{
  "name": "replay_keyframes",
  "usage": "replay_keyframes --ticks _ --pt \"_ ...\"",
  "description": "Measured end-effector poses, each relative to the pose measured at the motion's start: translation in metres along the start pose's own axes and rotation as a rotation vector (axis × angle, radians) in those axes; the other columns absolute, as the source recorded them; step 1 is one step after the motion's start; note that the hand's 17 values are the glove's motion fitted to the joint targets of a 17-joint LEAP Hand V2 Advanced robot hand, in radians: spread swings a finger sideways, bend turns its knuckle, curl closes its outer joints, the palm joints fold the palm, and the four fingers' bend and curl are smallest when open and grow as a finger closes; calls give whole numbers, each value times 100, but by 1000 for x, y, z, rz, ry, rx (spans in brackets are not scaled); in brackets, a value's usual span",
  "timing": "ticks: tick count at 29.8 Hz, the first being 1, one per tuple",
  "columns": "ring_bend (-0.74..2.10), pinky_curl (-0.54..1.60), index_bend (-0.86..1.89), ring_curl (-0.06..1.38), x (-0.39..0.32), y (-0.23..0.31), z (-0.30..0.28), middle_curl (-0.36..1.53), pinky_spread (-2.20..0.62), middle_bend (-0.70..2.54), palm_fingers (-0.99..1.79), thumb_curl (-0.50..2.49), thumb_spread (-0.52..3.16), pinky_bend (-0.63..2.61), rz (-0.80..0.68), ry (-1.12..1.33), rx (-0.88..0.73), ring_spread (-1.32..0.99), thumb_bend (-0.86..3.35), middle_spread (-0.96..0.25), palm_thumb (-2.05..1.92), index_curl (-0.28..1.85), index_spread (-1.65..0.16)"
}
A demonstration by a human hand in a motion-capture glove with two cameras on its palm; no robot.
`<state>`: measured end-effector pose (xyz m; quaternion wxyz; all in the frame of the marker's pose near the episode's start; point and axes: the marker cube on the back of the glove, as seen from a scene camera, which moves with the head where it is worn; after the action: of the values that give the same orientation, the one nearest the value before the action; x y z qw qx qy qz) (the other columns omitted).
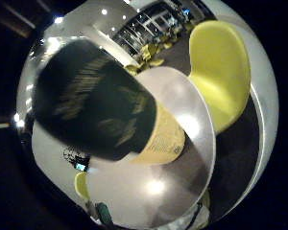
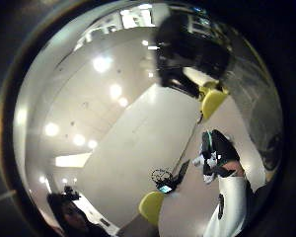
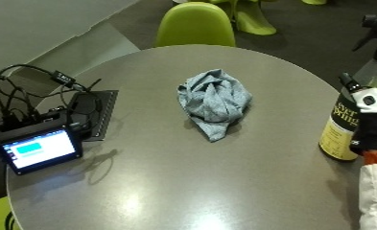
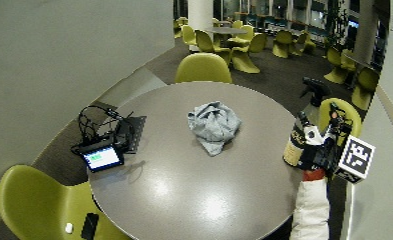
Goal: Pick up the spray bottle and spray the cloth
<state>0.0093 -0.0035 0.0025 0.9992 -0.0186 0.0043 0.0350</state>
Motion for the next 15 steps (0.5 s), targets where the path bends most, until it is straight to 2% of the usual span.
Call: replay_keyframes --ticks 2,6,15 --pt "32 3 18 8 8 -4 5 9 9 33 22 16 35 14 42 8 -42 0 44 0 71 6 -19" --pt "49 7 15 15 23 -9 26 16 15 41 51 21 49 18 111 32 -153 0 44 -1 80 8 -27" --pt "48 20 17 23 31 -15 54 22 15 32 64 28 68 33 78 56 -180 -3 41 -3 90 19 -28"
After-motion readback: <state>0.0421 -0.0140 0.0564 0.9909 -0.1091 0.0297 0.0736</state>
